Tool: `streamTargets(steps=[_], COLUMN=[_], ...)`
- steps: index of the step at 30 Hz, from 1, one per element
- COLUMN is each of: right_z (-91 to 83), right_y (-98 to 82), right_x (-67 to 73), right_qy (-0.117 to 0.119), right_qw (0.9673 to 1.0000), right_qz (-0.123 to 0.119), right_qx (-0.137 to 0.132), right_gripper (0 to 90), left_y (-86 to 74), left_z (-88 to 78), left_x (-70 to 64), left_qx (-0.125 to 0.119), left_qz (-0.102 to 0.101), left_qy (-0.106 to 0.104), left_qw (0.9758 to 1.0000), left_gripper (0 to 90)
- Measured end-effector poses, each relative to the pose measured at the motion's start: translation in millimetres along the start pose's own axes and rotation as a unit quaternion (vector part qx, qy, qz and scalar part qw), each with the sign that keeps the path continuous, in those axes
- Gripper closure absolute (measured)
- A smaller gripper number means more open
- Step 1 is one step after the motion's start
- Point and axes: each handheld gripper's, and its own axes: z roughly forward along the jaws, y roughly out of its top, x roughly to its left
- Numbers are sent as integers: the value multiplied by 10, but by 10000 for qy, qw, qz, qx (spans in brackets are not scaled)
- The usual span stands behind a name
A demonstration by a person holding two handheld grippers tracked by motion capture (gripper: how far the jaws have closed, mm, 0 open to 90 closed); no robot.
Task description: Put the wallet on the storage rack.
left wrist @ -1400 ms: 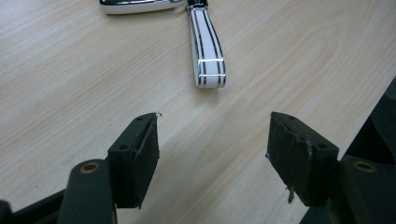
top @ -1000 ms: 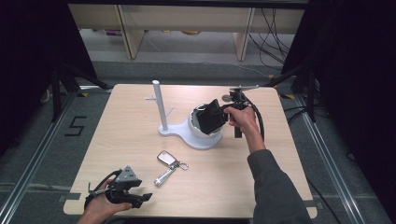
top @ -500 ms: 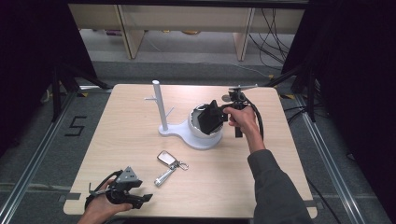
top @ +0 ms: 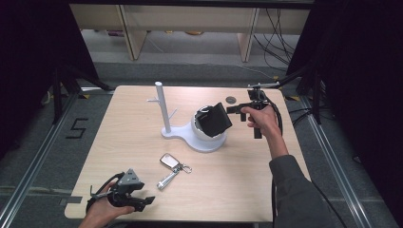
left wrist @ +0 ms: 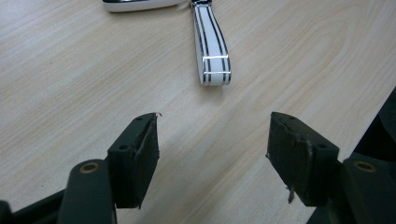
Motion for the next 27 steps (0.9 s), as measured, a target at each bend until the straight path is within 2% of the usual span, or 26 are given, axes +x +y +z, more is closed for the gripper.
streamTargets(steps=[1, 2, 3, 7, 8, 11, 12, 15, 16, 17, 18, 19, 20, 21, 24, 25, 26, 27], right_z=[0, -48, -64, -124, -164, -211, -223, -280, -313, -313, -317, -341, -355, -355, -378, -374, -385, -398], right_y=[0, -16, -25, -67, -100, -149, -161, -241, -303, -303, -321, -362, -413, -413, -521, -555, -593, -636], right_x=[0, 30, 8, 10, 0, 4, -13, -41, -16, -16, -37, -9, -26, -26, -40, -38, -26, -15], right_qy=[0, 33, 22, 15, -32, -2, -36, -71, -43, -43, -103, -185, -270, -270, -311, -272, -336, -366], right_qw=[10000, 9998, 10000, 9999, 9997, 9999, 9997, 9994, 9997, 9997, 9993, 9994, 9984, 9984, 9962, 9963, 9955, 9954], right_qz=[0, 163, -65, -159, -248, -146, -248, -325, -176, -176, -351, -236, -458, -458, -786, -801, -850, -838], right_qx=[0, 78, -2, -6, -13, 31, 33, 54, 155, 155, 119, 196, 193, 193, 227, 178, 240, 280], right_gripper=[478, 466, 464, 451, 439, 427, 419, 416, 407, 407, 404, 400, 398, 398, 382, 375, 368, 366], left_y=[0, 2, 4, 10, 12, 14, 15, 18, 21, 22, 22, 22, 22, 22, 21, 20, 21, 18], left_z=[0, 4, -6, -1, -2, -1, 1, 3, -5, 0, -2, 2, 4, 4, 2, 3, -1, 3], left_x=[0, 0, 7, 26, 22, 22, 21, 20, 24, 21, 22, 26, 25, 25, 28, 29, 30, 22], left_qx=[0, -60, -29, -44, -60, -70, -79, -83, -35, -58, -46, -42, -47, -47, -49, -59, -40, -62], left_qz=[0, -47, -3, -19, -48, -49, -58, -75, -42, -69, -49, -37, -37, -37, -31, -33, -5, -70], left_qy=[0, 67, 32, 106, 98, 91, 89, 72, 36, 45, 38, 92, 89, 89, 105, 100, 64, 74], left_qw=[10000, 9999, 10000, 9999, 9999, 9999, 9999, 9999, 10000, 9999, 10000, 9999, 9999, 9999, 9999, 9999, 10000, 9999], left_gripper=[333, 333, 330, 314, 308, 290, 290, 279, 275, 275, 274, 273, 273, 272, 272, 272, 272, 272])
